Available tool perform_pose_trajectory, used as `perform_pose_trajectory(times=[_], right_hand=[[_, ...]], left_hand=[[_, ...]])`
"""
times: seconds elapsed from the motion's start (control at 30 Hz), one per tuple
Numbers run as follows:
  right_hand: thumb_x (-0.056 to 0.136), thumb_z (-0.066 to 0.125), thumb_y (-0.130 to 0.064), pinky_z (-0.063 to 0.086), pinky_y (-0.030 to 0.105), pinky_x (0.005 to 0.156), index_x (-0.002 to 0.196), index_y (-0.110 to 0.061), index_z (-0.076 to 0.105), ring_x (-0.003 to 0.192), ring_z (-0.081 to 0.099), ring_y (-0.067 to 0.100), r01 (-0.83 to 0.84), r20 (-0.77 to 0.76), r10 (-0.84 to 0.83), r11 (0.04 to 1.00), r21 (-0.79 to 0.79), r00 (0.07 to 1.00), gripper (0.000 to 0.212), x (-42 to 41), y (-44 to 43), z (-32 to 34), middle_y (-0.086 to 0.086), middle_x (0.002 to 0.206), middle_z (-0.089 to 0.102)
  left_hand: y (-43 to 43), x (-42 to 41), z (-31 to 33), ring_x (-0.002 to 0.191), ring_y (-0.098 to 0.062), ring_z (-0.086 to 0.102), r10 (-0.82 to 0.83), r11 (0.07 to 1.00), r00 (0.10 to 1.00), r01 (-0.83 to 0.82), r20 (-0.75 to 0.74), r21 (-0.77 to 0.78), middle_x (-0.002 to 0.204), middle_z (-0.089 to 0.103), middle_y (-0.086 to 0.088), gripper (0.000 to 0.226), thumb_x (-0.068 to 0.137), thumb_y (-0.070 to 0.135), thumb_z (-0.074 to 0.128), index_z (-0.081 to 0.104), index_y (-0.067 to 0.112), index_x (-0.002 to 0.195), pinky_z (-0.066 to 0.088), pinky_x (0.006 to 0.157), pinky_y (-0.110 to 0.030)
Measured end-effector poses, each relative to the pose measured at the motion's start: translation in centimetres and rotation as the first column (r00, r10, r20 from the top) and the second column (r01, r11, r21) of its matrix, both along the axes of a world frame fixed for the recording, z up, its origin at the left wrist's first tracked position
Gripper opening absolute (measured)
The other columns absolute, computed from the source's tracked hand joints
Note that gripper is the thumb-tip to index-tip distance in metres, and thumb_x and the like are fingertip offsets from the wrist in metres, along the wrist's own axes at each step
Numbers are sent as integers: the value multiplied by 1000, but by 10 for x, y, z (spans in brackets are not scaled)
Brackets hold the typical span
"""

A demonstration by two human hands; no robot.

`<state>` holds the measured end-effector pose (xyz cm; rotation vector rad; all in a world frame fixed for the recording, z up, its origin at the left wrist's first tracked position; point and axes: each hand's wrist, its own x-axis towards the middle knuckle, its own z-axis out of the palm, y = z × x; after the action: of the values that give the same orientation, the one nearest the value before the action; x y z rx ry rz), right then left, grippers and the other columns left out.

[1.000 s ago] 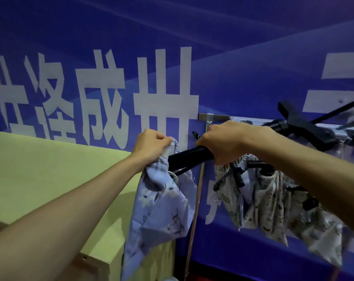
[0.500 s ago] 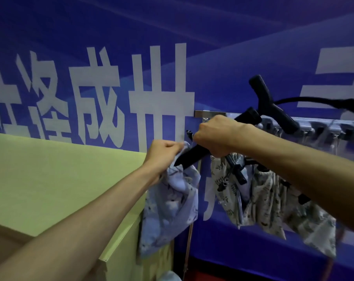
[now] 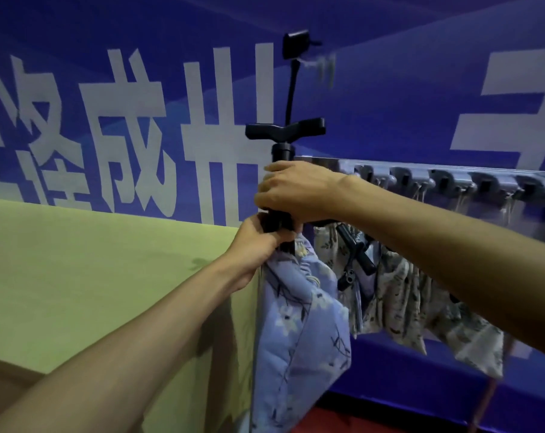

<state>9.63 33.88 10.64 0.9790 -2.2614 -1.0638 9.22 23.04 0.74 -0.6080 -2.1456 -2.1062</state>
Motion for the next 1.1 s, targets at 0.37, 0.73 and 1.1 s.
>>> perform_pose_trajectory(times=[0.37, 0.73, 1.1], right_hand=[[85, 58, -56, 42, 15, 57, 86, -17, 68, 65, 62, 6, 329, 673, 42, 848, -414, 738, 41, -2, -1, -45, -7, 72, 67], [96, 56, -14, 52, 22, 74, 91, -3, 65, 76, 67, 13, 454, 813, 359, 691, -562, 459, 15, -15, -27, -68, 7, 86, 71], [99, 45, -10, 55, 26, 67, 83, -7, 59, 58, 58, 11, 842, 518, 818, 80, -533, 251, 21, -20, -21, -69, 2, 60, 54]], left_hand=[[-43, -18, -13, 72, -24, 70, 254, 955, 949, -277, 187, 106, 86, 73, -15, 18, 81, 17, 75, 68, 4, 92, 58, 73, -36], [-87, -29, -28, 61, -19, 69, 249, 922, 932, -311, 264, 229, 66, 69, -6, 14, 83, 11, 73, 61, 8, 79, 58, 62, -33], [-85, -36, -39, 61, -12, 70, 181, 951, 942, -241, 283, 194, 69, 73, -2, 17, 79, 11, 77, 69, 3, 92, 57, 58, -22]])
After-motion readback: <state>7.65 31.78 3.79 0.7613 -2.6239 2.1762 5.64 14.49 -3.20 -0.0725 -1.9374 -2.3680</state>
